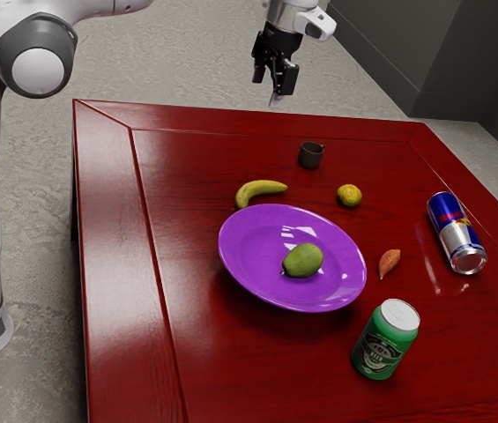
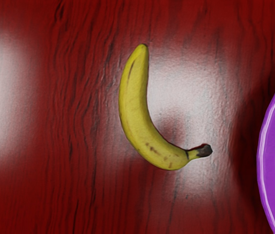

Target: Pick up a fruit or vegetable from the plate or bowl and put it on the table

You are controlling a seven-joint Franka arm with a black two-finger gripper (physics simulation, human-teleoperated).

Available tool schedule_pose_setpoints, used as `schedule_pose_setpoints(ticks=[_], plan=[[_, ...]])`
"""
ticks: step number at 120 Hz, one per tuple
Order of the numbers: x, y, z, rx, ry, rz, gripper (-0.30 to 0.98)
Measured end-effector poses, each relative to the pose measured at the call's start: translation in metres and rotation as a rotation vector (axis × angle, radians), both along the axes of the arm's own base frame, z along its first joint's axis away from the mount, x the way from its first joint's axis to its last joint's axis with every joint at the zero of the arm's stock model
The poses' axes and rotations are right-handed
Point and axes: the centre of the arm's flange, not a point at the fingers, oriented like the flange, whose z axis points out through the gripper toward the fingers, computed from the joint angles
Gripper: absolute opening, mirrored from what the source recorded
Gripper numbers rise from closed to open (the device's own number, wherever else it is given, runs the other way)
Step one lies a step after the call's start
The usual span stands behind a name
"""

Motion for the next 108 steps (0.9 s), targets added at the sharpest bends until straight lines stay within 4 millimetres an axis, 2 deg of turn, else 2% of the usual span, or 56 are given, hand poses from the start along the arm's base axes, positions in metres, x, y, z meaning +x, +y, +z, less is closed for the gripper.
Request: schedule_pose_setpoints(ticks=[9,13,16,20,22,25,27,31,35,40,46,48,51,55,62,71,81,89,97,101,108], plan=[[0.000,-0.001,0.001,0.001,-0.001,-0.001,0.69],[-0.002,-0.002,0.009,0.005,-0.014,-0.002,0.69],[-0.010,-0.005,0.038,0.017,-0.067,-0.003,0.69],[-0.036,-0.017,0.103,0.042,-0.197,-0.013,0.69],[-0.048,-0.025,0.126,0.049,-0.243,-0.023,0.69],[-0.059,-0.038,0.147,0.051,-0.285,-0.043,0.69],[-0.057,-0.046,0.147,0.045,-0.286,-0.058,0.69],[-0.041,-0.062,0.128,0.025,-0.245,-0.094,0.69],[-0.020,-0.086,0.095,0.005,-0.172,-0.143,0.69],[-0.004,-0.139,0.063,-0.013,-0.102,-0.240,0.69],[0.004,-0.208,0.032,-0.025,-0.036,-0.361,0.68],[0.004,-0.223,0.025,-0.027,-0.022,-0.387,0.68],[0.007,-0.234,0.016,-0.029,-0.003,-0.406,0.68],[0.013,-0.235,0.004,-0.033,0.020,-0.405,0.68],[0.022,-0.226,-0.009,-0.039,0.044,-0.385,0.68],[0.028,-0.217,-0.012,-0.040,0.040,-0.367,0.68],[0.034,-0.187,-0.013,-0.051,0.028,-0.311,0.69],[0.041,-0.185,-0.029,-0.055,0.048,-0.267,0.69],[0.049,-0.196,-0.063,-0.101,0.100,-0.202,0.69],[0.047,-0.216,-0.080,-0.124,0.123,-0.181,0.69],[0.044,-0.249,-0.095,-0.156,0.134,-0.139,0.68]])
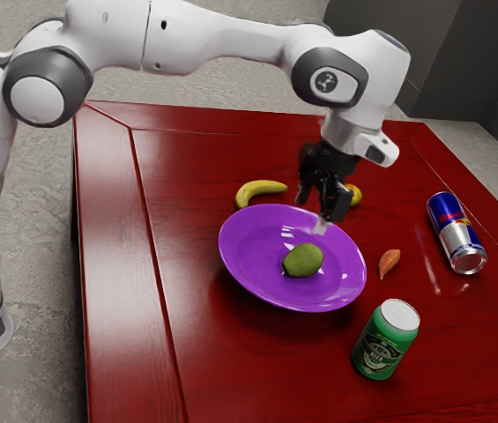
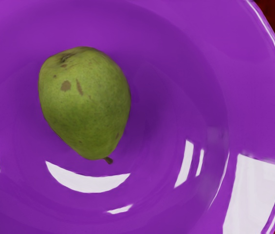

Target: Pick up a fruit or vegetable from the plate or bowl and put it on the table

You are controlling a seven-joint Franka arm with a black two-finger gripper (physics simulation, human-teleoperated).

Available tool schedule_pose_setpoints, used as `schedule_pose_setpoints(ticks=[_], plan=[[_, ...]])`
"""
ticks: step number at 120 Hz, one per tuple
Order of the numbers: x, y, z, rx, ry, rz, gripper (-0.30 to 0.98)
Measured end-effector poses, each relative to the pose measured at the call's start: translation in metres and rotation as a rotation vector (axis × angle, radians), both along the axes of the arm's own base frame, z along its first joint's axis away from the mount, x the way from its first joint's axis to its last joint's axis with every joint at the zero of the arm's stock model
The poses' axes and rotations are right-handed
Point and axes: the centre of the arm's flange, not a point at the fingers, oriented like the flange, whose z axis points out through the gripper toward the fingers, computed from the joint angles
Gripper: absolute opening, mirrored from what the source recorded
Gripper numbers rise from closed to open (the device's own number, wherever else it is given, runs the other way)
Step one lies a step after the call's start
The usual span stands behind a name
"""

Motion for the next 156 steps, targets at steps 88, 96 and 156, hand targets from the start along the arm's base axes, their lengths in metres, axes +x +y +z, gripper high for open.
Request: schedule_pose_setpoints(ticks=[88,96,156], plan=[[-0.013,0.011,-0.072,-0.073,-0.074,0.469,0.69],[-0.017,0.016,-0.071,-0.048,-0.059,0.464,0.69],[-0.009,0.005,-0.081,0.055,-0.021,0.404,0.69]])
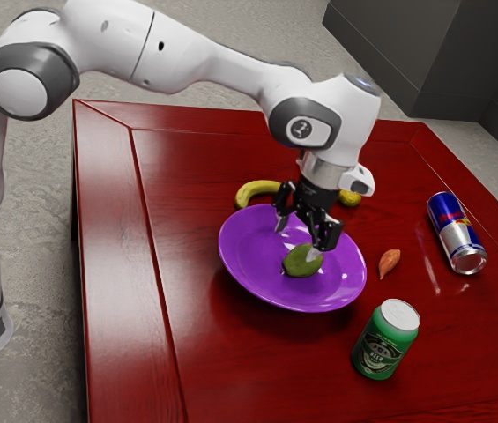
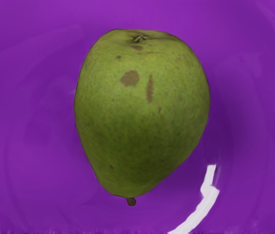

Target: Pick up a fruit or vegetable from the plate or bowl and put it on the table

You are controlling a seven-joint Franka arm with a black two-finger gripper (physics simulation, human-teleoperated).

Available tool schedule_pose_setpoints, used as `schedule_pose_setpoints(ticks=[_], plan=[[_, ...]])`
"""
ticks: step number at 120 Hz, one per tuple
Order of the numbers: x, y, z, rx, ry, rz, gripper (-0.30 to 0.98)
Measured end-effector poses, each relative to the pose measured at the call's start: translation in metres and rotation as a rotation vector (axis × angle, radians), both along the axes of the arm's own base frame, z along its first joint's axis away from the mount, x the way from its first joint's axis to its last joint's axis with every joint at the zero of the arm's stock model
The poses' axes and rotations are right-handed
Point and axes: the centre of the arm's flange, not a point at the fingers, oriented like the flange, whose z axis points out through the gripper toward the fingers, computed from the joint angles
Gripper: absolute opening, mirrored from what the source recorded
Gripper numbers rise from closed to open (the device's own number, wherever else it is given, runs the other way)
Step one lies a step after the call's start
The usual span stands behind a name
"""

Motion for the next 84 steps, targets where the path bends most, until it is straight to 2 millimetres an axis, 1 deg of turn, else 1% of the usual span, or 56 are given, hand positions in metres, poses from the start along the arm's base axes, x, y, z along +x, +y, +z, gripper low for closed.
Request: schedule_pose_setpoints(ticks=[25,38,49,77,84], plan=[[0.000,0.004,-0.010,0.006,0.023,0.008,0.69],[0.009,-0.002,-0.006,0.004,0.000,0.003,0.69],[0.013,0.000,-0.004,0.026,-0.022,-0.001,0.69],[0.016,0.001,-0.010,0.046,-0.048,0.001,0.69],[0.015,0.000,-0.016,0.043,-0.039,0.005,0.69]])
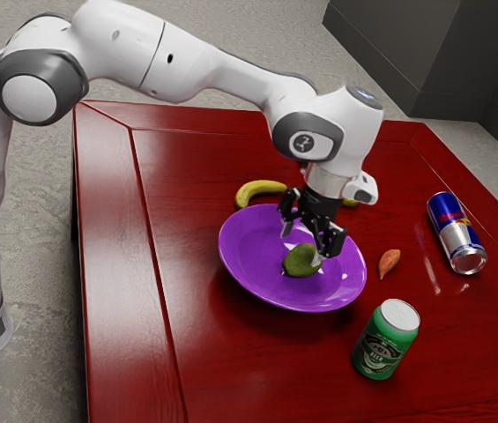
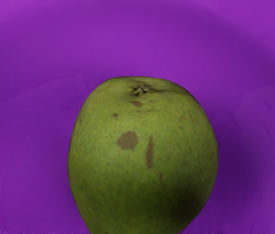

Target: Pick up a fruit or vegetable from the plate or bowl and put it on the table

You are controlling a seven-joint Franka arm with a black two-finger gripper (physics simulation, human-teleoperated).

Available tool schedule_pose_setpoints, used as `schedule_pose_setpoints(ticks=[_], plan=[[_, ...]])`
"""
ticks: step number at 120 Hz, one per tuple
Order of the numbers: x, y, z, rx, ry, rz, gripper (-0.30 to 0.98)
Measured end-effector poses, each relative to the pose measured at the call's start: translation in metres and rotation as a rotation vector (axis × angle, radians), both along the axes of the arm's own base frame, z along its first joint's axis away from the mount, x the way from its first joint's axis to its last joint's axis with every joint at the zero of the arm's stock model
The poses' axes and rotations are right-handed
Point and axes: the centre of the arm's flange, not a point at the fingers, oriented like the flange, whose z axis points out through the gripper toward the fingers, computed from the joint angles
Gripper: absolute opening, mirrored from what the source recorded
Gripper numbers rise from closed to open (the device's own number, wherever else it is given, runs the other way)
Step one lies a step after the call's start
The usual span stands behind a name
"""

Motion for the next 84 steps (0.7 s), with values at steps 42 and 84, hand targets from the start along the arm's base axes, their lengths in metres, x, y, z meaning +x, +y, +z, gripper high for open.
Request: schedule_pose_setpoints(ticks=[42,84], plan=[[0.000,-0.005,-0.019,-0.023,0.010,0.020,0.69],[0.009,0.002,-0.027,-0.018,0.000,0.035,0.69]])
